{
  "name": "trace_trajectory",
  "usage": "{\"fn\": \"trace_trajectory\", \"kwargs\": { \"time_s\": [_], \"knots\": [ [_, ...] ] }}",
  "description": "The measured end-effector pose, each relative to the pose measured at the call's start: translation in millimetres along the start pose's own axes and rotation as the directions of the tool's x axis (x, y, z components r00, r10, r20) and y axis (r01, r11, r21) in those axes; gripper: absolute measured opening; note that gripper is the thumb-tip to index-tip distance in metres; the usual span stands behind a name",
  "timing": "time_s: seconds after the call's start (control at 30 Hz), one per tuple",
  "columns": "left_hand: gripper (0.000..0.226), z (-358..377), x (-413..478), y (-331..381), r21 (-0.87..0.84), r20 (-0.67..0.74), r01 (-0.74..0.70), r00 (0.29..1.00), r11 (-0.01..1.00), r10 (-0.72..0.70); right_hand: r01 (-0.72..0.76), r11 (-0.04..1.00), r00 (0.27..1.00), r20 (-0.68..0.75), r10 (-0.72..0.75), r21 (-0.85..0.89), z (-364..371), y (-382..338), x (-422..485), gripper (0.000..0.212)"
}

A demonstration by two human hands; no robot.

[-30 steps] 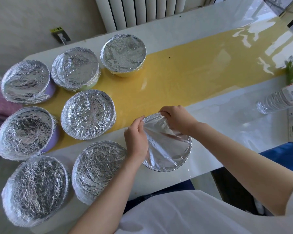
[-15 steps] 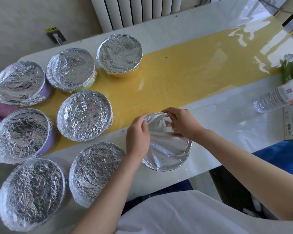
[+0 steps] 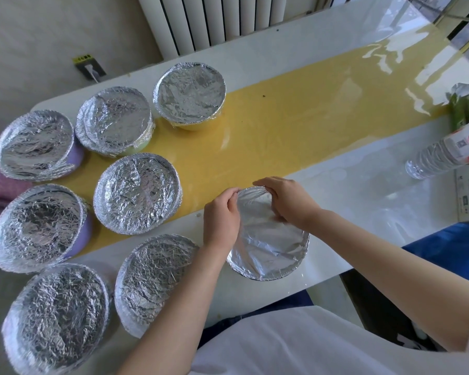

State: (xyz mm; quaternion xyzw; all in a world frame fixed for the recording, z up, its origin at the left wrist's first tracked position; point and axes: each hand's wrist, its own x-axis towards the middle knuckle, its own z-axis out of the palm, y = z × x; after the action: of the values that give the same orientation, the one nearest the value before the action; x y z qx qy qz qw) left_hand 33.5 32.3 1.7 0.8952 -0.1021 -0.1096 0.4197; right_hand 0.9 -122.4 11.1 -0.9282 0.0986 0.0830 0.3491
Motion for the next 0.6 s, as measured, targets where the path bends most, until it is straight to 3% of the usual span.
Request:
{"fn": "trace_trajectory", "kwargs": {
  "time_s": [0.2, 0.43, 0.6],
  "knots": [
    [0.022, 4, -1, 2, 0.068, 0.001, -0.024, 1.0, 0.997, 0.024, 0.032, 0.999, 0.999, 0.03, -0.032, -0.027, 2, -9, 11, 0.033],
    [0.022, 3, -11, 4, 0.076, -0.037, -0.017, 0.999, 0.997, 0.02, 0.044, 0.995, 0.997, 0.065, -0.039, -0.086, 5, -13, 10, 0.031],
    [0.021, 0, -23, 6, 0.122, -0.058, 0.117, 0.992, 0.986, -0.111, 0.0, 1.0, 1.0, 0.007, 0.0, 0.004, -3, -7, -2, 0.027]
  ]
}}
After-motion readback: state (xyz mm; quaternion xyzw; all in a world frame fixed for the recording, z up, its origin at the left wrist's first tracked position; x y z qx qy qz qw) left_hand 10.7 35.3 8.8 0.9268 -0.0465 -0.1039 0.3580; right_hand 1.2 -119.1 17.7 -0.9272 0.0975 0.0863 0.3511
